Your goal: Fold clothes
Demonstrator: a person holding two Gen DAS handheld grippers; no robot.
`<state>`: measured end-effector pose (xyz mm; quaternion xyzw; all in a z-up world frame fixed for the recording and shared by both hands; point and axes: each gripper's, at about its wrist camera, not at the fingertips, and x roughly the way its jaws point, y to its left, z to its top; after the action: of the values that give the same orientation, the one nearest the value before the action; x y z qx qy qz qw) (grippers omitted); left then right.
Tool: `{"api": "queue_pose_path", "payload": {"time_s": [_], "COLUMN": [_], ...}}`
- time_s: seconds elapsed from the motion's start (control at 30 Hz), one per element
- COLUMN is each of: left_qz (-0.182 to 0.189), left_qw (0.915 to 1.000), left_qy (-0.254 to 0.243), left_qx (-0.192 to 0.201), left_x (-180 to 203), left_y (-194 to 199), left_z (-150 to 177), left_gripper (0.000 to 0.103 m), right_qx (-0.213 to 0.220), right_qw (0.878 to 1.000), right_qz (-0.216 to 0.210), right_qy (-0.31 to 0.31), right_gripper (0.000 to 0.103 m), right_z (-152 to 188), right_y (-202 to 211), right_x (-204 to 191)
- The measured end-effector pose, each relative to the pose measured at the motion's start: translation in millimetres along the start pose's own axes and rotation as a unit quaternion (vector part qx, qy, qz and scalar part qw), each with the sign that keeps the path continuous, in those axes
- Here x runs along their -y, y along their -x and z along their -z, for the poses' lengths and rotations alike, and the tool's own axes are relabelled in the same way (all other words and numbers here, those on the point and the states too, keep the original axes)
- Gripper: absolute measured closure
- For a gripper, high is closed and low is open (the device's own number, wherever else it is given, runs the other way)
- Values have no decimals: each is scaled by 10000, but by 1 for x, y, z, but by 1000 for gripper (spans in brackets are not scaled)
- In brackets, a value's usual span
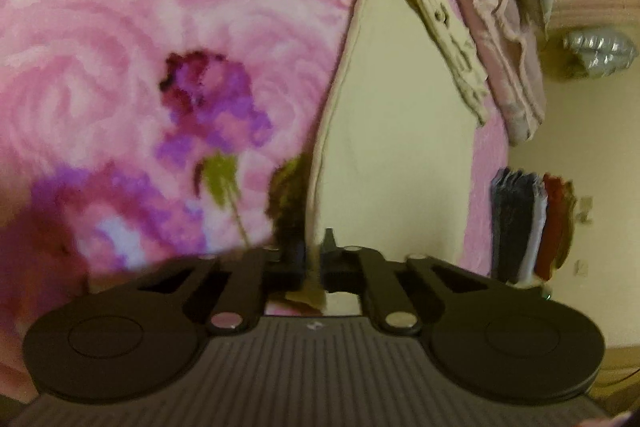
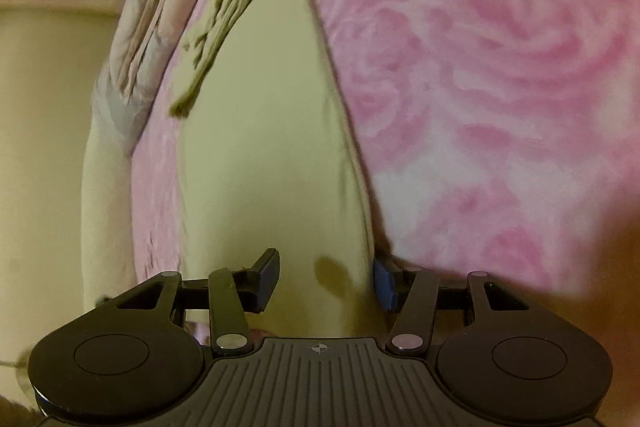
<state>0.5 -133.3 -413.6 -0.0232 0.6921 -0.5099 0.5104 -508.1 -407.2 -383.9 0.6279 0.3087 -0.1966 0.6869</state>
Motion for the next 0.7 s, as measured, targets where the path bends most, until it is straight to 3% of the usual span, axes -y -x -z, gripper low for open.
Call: {"api": "queue_pose_path", "payload": {"time_s": [0.07, 0.17, 0.37, 0.57, 0.7], "left_qz": [-46, -24, 146, -113, -85], "left_qw": [9995, 9982, 9978, 9997, 9994], "left_qy": [-295, -540, -611, -121, 318], "left_qx": [77, 242, 221, -185, -121], "left_x": [4, 11, 19, 15, 19], "left_y": [3, 12, 44, 88, 110], "left_z": [4, 14, 38, 102, 127], "left_gripper": [100, 100, 101, 101, 101], "right_qx": [-137, -39, -82, -619, -896], "right_qw": [9998, 9999, 10000, 9974, 9929], "right_qz": [137, 92, -2, 133, 175], "right_qy": [48, 25, 52, -334, -762], "right_gripper": [100, 101, 102, 102, 102], "right_z": [0, 5, 25, 74, 101], "right_y": [-5, 2, 27, 54, 67], "right_x": [2, 4, -6, -4, -4]}}
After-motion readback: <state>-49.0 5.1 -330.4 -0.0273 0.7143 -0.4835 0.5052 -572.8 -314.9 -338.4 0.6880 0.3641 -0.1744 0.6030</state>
